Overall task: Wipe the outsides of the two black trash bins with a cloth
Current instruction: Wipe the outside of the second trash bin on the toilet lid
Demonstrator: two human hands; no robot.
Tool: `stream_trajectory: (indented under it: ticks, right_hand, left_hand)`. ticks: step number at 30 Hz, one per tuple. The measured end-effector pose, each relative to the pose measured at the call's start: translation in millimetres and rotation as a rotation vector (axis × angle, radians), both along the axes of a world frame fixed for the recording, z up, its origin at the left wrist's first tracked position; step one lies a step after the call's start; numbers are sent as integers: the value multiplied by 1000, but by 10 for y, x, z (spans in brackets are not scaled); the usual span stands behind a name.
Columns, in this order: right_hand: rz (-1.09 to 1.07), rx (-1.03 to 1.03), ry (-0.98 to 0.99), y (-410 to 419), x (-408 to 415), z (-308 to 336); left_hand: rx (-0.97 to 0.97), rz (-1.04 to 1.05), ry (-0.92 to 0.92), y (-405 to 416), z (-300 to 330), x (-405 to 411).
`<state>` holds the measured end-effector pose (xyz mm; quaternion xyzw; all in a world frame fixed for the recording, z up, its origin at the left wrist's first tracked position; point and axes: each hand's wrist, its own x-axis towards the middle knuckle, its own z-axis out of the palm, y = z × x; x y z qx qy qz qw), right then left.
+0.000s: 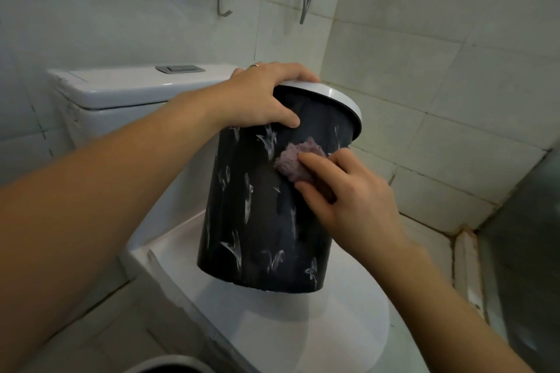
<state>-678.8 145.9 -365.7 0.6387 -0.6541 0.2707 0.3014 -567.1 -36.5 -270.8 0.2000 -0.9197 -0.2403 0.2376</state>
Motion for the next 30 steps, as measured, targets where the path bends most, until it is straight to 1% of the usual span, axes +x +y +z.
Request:
stream_trajectory:
  ticks: [3, 7, 9, 13, 15, 17, 21, 24, 28, 30]
  right_hand:
    - [80, 88, 44, 87, 26, -69]
    - [163, 237, 177, 218, 53, -158]
    - [142, 224, 190, 193, 57, -122]
    - [33, 103, 109, 41, 78, 16]
    - [25, 86, 84, 29, 74, 16]
    - [68, 131, 89, 95, 55, -39]
    - [219, 276, 198, 299, 16, -193]
    - [242, 229, 218, 342, -12, -258]
    - [85, 66, 91, 253, -54, -230]
    - [54, 44, 53, 248, -63, -235]
  left_hand:
    - [-26, 5, 3, 30, 15, -1]
    - [-36, 0, -7, 4, 19, 27]
    - [-38, 5, -6, 4, 12, 31]
    - [-23, 1, -6, 6, 3, 8]
    - [-19, -5, -11, 8, 7, 4]
    - [-17, -6, -12, 5, 12, 6]
    - [11, -13, -18, -52, 2, 26]
    - [34, -26, -19, -103, -15, 35]
    - [70, -47, -1, -124, -19, 36]
    - [65, -47, -4, -112, -16, 27]
